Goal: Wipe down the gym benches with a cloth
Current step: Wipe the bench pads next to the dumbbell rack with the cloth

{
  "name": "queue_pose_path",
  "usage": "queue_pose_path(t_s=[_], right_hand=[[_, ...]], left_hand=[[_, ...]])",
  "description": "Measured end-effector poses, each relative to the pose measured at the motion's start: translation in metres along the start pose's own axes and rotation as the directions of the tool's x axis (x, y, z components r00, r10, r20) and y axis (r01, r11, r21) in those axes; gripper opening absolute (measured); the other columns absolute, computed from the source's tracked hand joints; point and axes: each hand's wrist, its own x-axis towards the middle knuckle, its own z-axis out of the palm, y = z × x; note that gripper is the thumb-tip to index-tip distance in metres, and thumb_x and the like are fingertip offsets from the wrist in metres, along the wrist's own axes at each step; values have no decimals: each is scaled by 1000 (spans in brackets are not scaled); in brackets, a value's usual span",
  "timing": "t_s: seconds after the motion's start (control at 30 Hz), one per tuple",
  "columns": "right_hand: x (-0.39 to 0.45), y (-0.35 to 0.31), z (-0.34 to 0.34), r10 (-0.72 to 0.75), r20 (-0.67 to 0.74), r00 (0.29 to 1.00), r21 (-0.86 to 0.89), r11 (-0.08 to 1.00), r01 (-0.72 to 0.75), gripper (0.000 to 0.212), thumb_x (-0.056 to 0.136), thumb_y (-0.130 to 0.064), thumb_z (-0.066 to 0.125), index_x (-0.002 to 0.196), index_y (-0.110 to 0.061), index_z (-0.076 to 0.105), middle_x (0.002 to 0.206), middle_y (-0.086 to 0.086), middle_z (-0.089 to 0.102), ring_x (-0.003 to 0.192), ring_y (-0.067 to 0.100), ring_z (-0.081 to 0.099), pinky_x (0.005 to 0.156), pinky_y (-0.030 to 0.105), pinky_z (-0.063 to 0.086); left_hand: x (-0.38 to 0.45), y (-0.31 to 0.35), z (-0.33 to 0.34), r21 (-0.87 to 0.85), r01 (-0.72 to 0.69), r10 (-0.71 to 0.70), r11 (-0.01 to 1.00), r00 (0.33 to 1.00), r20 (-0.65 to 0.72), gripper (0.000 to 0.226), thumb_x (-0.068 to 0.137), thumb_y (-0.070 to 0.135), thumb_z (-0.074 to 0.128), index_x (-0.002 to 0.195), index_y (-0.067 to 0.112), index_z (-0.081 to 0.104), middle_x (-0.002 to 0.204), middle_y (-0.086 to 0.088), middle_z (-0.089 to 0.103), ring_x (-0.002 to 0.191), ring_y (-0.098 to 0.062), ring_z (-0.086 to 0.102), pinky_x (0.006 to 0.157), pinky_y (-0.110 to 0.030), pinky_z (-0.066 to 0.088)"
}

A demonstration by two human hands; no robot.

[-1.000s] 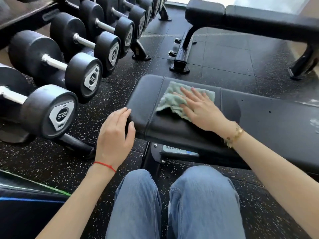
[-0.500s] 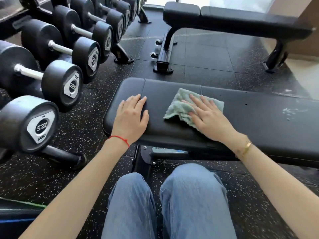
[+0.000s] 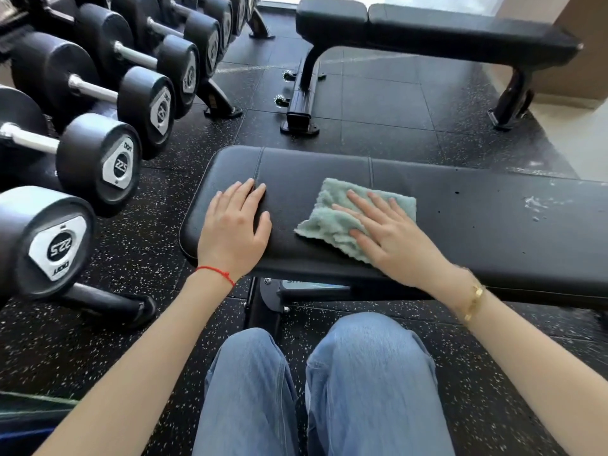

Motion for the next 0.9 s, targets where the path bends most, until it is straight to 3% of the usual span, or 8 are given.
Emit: queue_pose_path(t_s=[0.17,0.23,0.3,0.5,0.6,0.7,0.8,0.9], right_hand=[[92,22,-5,241,9,970,-25,970,-241,49,104,-40,25,153,-34,20,164,-2,7,151,27,1,121,46,-2],[118,12,-3,274,3,962,-50,961,-274,51,104,-43,24,154,-31,22,164,-1,8,151,28,1,121,49,-4],[115,3,0,243,12,970,-42,969,-242,51,104,-43,23,154,-32,20,164,-3,7,151,27,0,120,49,-6],[1,-18,7,-72,-8,997,21,997,72,50,102,-51,21,151,-49,10,162,-16,5,151,16,-6,121,41,-8],[3,-2,3,-24,1,1000,38,999,24,50,101,-50,19,150,-51,11,162,-17,6,150,14,-3,122,37,-4],[68,16,-3,123,9,992,-5,992,-123,50,104,-38,28,153,-38,18,164,-6,10,151,24,3,122,44,0],[119,13,-6,251,45,967,-32,968,-250,50,105,-41,25,154,-32,18,164,-3,8,151,26,2,121,49,-2],[107,-3,-2,197,39,980,-48,980,-196,51,105,-43,21,154,-32,15,164,-5,5,151,24,-2,121,49,-5]], left_hand=[[-1,1,1,8,4,-4,1000,1000,-5,49,99,30,43,147,16,41,154,-6,37,145,-22,29,122,-41,15],[-1,1,1,10,5,-5,1000,1000,-6,51,98,32,40,146,16,42,154,-5,38,145,-22,29,122,-40,15],[0,0,1,5,4,-4,1000,1000,-6,54,96,36,35,146,16,43,154,-5,38,144,-21,30,121,-40,16],[-1,-1,1,3,7,-6,1000,1000,-19,56,94,38,34,145,17,44,153,-4,40,144,-21,31,121,-40,17],[-1,-1,2,2,6,-6,1000,1000,-24,55,95,38,34,145,17,44,153,-4,40,143,-22,32,121,-40,17],[-1,0,2,3,13,-12,1000,1000,-25,56,94,38,34,145,17,45,153,-4,40,143,-21,32,121,-40,17],[0,0,1,-8,16,-17,1000,999,-31,55,93,38,35,144,18,46,152,-4,42,142,-21,34,121,-39,18],[0,-1,1,-10,19,-19,1000,999,-34,55,93,38,36,143,18,47,151,-3,42,142,-21,34,121,-39,18]])
